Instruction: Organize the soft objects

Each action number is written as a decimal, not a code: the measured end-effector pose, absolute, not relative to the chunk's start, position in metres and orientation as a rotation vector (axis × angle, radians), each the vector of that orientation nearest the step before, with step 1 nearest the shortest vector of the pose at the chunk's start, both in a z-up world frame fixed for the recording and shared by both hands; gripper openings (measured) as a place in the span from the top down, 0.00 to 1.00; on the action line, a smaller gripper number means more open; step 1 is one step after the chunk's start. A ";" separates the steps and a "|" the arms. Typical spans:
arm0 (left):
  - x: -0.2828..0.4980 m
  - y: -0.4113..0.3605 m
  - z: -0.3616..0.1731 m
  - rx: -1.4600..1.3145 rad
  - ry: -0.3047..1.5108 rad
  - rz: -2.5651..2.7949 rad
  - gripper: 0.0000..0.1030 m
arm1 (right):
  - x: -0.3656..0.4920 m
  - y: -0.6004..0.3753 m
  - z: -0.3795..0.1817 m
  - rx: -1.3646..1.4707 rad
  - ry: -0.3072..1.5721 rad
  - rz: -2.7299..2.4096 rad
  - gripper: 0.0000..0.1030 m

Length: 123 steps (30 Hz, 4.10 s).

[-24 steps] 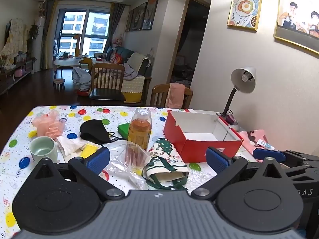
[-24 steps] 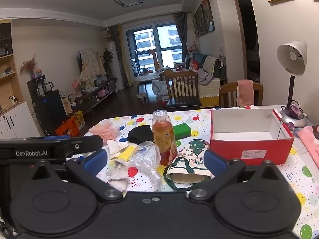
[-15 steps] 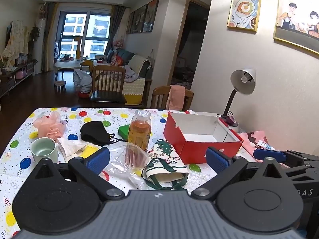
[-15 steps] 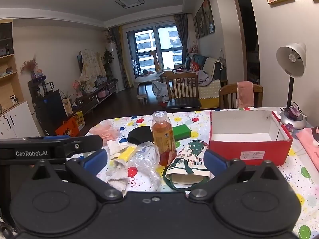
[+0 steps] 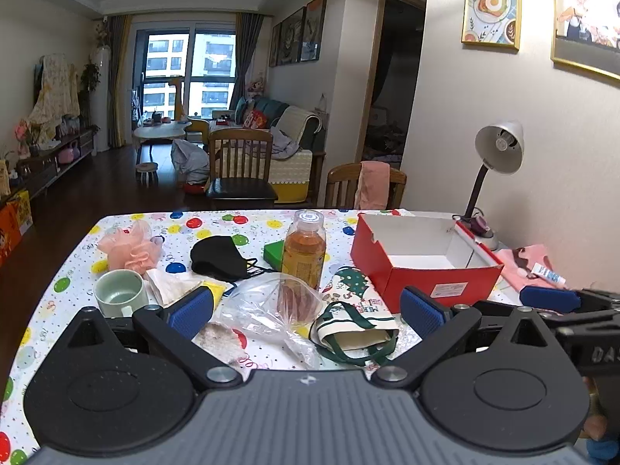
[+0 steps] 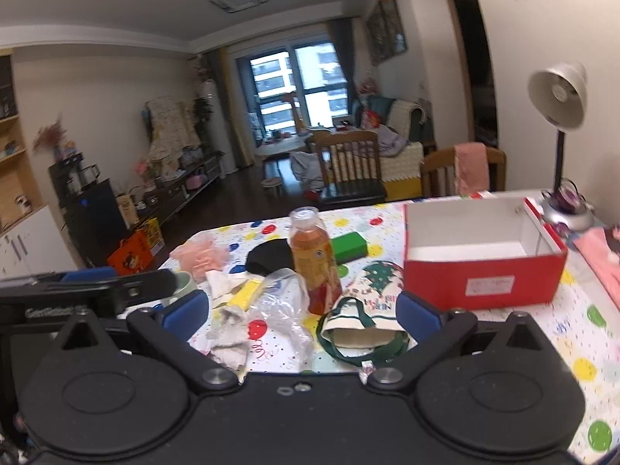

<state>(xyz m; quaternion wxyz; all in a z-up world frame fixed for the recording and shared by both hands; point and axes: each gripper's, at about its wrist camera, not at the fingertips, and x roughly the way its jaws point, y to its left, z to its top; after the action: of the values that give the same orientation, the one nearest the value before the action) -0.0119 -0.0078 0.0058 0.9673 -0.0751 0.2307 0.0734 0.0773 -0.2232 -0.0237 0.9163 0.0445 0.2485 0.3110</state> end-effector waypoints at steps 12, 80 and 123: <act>-0.014 -0.009 0.004 -0.126 0.464 0.136 0.00 | 0.079 -0.214 -0.023 0.082 0.507 0.653 0.00; 0.002 0.084 -0.058 -0.107 0.568 0.216 0.00 | 0.126 -0.192 -0.082 0.008 0.642 0.522 0.02; 0.062 0.174 -0.199 0.366 0.969 -0.301 0.01 | 0.205 -0.179 -0.212 0.054 1.056 0.189 0.24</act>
<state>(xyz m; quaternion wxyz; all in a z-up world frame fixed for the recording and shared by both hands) 0.0624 0.1738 -0.1993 0.8580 0.1741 0.4615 -0.1434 0.2054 -0.1788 -0.2119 0.8592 0.0259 0.5031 0.0899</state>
